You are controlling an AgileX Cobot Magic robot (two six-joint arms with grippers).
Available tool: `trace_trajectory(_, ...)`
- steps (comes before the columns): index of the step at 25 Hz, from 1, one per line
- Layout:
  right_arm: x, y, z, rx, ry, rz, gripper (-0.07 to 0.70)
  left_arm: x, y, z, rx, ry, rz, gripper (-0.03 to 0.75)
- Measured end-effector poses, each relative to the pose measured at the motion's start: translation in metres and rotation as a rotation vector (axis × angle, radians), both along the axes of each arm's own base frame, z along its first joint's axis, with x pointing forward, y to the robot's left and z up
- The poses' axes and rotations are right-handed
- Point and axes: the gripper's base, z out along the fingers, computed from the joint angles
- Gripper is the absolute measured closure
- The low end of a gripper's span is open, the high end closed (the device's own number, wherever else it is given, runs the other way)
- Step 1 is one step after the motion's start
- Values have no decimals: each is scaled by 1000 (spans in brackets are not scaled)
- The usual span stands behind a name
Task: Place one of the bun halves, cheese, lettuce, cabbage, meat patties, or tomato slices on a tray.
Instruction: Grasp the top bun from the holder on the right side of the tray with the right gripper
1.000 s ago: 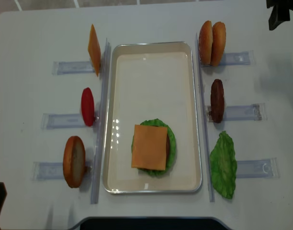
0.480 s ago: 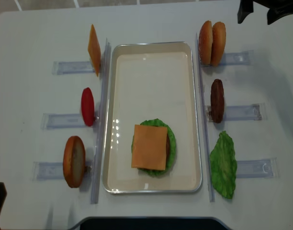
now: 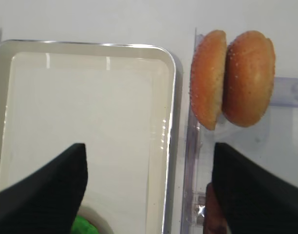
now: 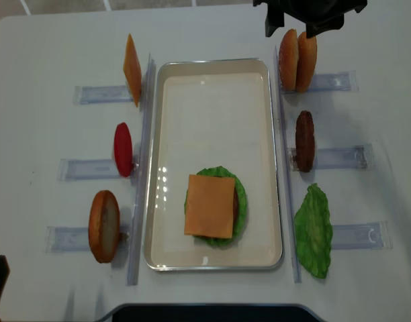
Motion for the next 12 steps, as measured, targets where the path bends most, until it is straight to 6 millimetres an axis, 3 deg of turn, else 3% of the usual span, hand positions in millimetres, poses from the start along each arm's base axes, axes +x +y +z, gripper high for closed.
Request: trace_trajectory(12, 17, 8, -24, -7, -11, 13, 97, 0, 0, 0, 0, 0, 0, 272)
